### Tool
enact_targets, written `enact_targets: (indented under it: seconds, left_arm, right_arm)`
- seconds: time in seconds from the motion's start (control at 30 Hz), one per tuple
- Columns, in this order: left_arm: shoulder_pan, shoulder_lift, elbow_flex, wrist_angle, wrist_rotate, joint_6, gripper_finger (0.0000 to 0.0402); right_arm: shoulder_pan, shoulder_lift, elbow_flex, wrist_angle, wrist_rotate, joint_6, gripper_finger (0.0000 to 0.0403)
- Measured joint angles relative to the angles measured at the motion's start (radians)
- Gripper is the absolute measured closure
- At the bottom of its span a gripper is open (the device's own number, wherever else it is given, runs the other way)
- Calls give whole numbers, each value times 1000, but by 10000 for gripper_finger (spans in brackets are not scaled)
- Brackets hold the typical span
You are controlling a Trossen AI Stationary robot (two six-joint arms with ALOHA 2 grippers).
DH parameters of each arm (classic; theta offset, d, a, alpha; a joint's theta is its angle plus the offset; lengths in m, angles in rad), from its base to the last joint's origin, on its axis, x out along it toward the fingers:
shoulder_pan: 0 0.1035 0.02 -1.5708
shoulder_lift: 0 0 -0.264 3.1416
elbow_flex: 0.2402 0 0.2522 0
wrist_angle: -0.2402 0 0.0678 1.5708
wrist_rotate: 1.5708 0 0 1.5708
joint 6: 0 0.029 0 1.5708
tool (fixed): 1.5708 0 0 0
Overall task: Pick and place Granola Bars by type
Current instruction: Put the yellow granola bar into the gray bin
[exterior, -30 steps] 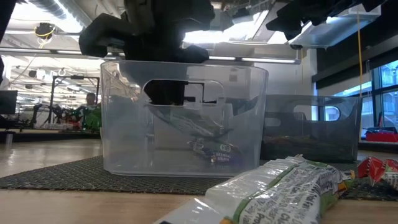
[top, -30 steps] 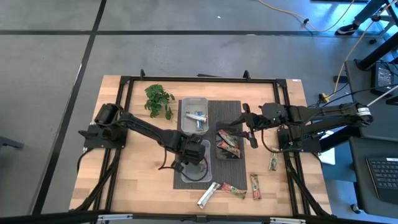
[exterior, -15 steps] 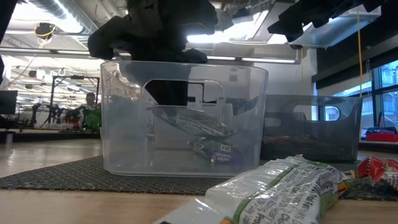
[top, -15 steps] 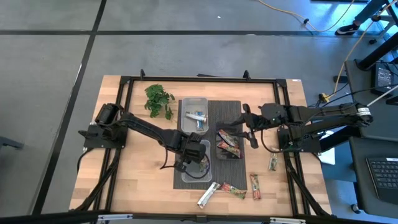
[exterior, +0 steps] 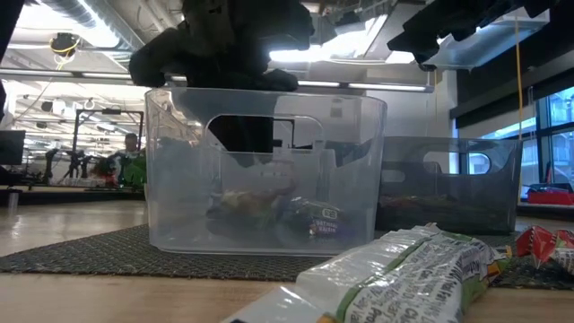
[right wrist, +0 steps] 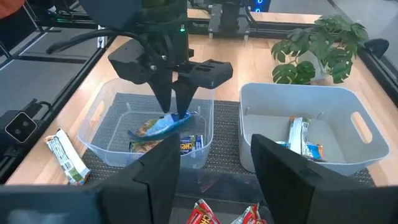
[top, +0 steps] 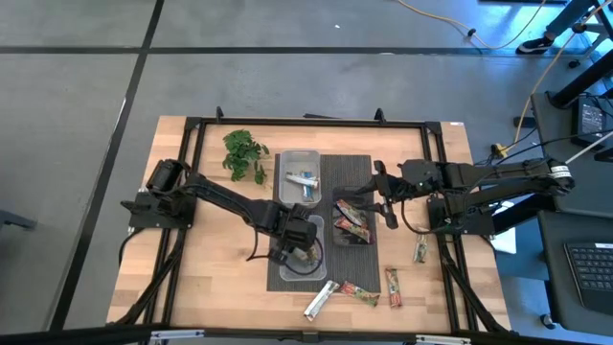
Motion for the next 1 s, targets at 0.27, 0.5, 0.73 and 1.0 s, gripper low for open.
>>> enact_targets:
  seconds: [0.27,0.5,0.73,1.0]
  left_arm:
    - [3,-88,46,-49,-23,-122,249]
    - [23,-255,-109,233,128,-127,249]
    - [56,-439,-406,642,30,-192,249]
    - [53,-556,-606,1006,-150,-160,249]
  right_arm:
    - [0,-3,0,-29,-21,104,202]
    - [18,-12,60,-351,-49,433,202]
    - [86,-11,67,-737,54,875,202]
    - [165,-8,67,-1015,45,1285,202]
